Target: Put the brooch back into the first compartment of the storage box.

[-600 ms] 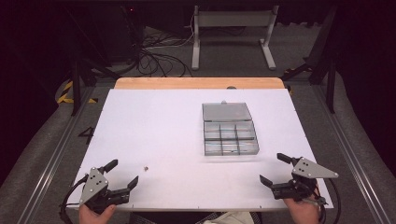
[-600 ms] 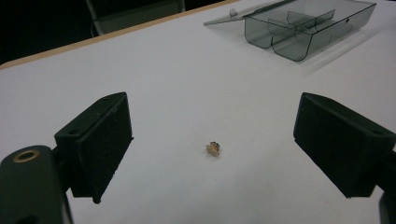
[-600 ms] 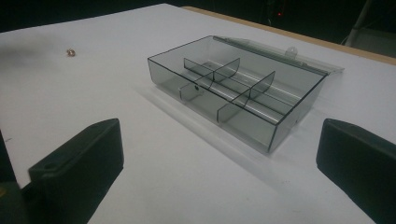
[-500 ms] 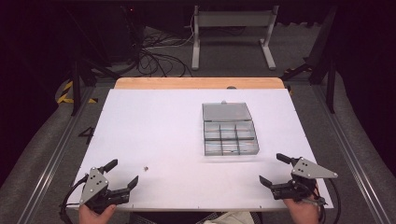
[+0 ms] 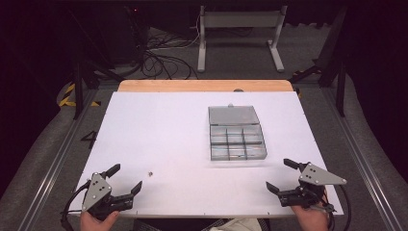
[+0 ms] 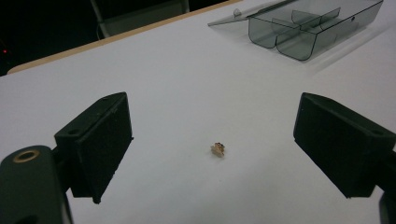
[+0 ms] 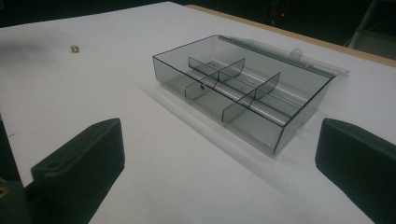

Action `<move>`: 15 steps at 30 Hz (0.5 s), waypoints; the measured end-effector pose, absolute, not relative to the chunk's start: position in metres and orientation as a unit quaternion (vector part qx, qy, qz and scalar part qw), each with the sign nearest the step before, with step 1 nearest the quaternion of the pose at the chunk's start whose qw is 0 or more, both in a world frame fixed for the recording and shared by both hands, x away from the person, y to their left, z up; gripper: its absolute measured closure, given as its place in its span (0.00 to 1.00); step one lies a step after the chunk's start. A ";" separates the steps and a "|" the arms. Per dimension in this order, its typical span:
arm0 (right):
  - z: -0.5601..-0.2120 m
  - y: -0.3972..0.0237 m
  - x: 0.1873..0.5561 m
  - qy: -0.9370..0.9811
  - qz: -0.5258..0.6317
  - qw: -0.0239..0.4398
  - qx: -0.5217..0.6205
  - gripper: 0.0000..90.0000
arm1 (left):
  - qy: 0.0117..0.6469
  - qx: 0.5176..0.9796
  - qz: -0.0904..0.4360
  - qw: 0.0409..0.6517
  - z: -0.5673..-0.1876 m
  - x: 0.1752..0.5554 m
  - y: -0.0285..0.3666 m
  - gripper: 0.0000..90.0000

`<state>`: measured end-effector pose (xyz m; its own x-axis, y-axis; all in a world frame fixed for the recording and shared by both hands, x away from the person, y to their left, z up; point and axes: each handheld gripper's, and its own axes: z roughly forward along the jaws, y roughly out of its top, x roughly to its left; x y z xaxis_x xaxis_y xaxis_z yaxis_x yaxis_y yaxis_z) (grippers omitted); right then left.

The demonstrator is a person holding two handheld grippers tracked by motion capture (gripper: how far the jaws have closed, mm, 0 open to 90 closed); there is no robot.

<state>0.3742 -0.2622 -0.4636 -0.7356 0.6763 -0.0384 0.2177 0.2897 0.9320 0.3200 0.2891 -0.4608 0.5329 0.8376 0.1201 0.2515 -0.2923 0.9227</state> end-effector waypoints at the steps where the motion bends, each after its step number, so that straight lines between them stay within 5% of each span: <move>1: -0.464 -0.262 0.374 0.772 0.521 0.220 0.289 0.02 | 0.368 0.740 0.314 0.468 -0.461 0.320 0.289 0.14; 15: -0.465 -0.262 0.375 0.773 0.521 0.212 0.293 0.03 | 0.367 0.746 0.298 0.470 -0.454 0.324 0.287 0.14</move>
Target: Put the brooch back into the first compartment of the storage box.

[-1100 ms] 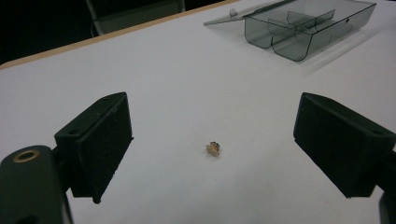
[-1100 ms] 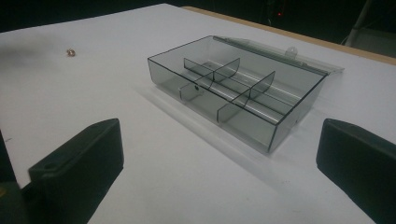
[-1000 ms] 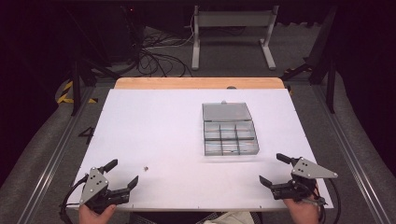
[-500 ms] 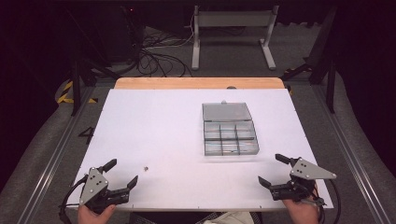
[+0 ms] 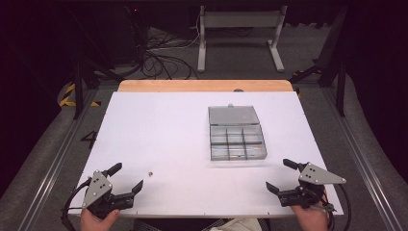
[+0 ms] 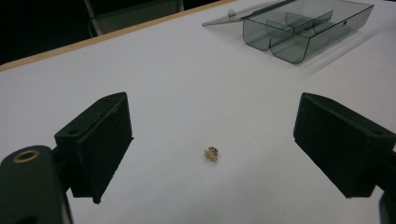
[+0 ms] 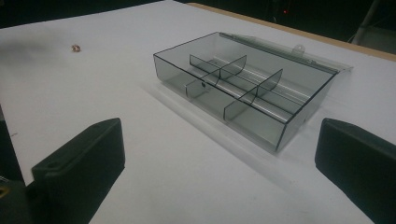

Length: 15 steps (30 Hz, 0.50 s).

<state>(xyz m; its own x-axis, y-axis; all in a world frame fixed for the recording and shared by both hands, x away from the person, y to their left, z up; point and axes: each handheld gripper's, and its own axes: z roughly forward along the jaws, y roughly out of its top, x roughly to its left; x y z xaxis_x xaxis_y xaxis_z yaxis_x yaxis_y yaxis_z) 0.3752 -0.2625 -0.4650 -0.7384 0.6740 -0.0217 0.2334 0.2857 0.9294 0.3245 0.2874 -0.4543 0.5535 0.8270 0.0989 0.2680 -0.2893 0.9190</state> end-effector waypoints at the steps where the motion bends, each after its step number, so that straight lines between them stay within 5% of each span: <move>1: -0.465 -0.262 0.375 0.774 0.519 0.212 0.293 0.03 | 0.369 0.745 0.292 0.473 -0.454 0.325 0.287 0.14; 15: -0.466 -0.260 0.377 0.777 0.517 0.207 0.294 0.03 | 0.370 0.749 0.279 0.473 -0.443 0.340 0.283 0.14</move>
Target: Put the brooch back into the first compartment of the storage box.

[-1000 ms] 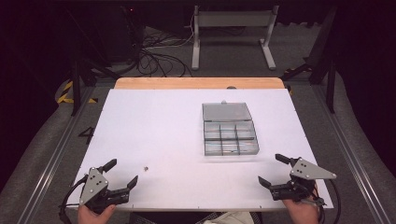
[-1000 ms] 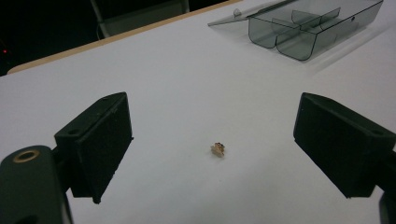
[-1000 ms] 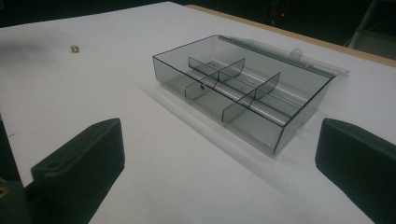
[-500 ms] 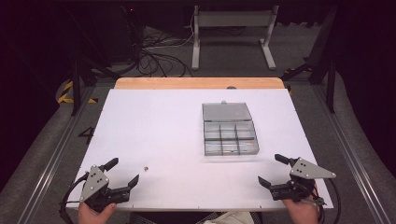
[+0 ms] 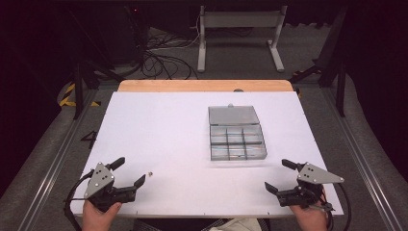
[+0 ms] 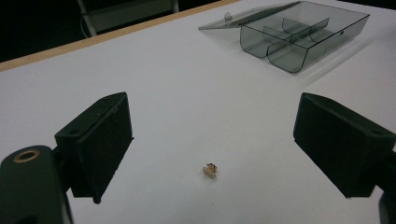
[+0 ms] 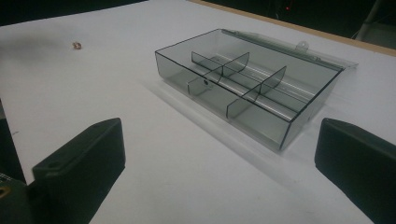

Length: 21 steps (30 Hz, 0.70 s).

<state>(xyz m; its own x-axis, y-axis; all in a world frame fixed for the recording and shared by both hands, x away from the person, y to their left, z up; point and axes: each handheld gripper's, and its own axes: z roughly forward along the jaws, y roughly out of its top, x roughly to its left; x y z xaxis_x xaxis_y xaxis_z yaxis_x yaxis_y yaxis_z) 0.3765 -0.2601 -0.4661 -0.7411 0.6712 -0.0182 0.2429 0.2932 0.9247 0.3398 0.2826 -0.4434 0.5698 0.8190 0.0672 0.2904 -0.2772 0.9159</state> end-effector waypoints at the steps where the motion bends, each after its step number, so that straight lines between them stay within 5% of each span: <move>1: -0.466 -0.260 0.377 0.777 0.516 0.207 0.294 0.03 | 0.372 0.749 0.276 0.474 -0.443 0.341 0.282 0.14; 21: -0.467 -0.260 0.378 0.778 0.515 0.203 0.295 0.03 | 0.375 0.756 0.256 0.472 -0.436 0.362 0.278 0.14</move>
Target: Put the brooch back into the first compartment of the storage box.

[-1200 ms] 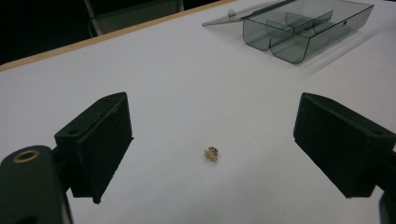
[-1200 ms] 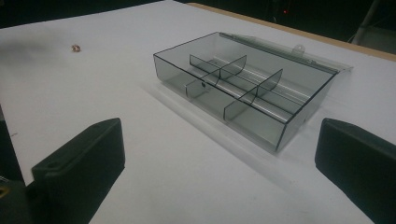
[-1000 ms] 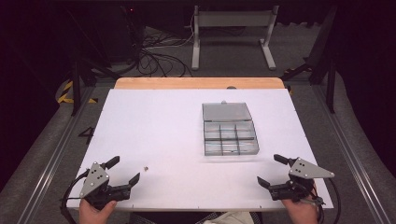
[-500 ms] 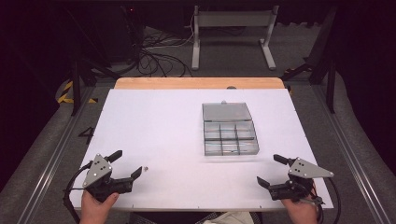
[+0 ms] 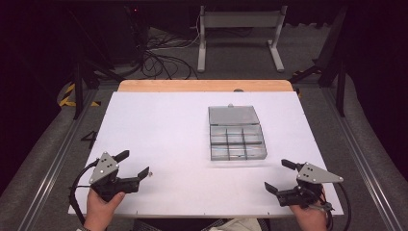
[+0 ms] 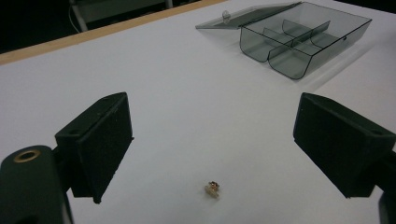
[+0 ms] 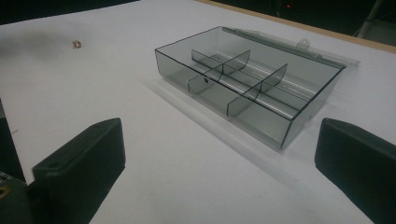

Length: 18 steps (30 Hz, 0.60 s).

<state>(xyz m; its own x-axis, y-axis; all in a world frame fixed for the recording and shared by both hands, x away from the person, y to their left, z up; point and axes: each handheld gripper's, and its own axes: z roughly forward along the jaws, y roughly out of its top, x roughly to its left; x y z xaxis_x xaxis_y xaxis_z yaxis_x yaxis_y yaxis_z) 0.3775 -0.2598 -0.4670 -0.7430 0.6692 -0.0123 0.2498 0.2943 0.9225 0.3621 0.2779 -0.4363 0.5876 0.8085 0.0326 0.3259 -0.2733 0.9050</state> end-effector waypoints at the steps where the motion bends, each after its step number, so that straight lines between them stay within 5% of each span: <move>1: -0.467 -0.260 0.378 0.778 0.515 0.203 0.295 0.03 | 0.374 0.757 0.256 0.470 -0.436 0.363 0.278 0.14; 18: -0.468 -0.260 0.378 0.780 0.513 0.201 0.296 0.03 | 0.369 0.765 0.246 0.467 -0.432 0.376 0.269 0.14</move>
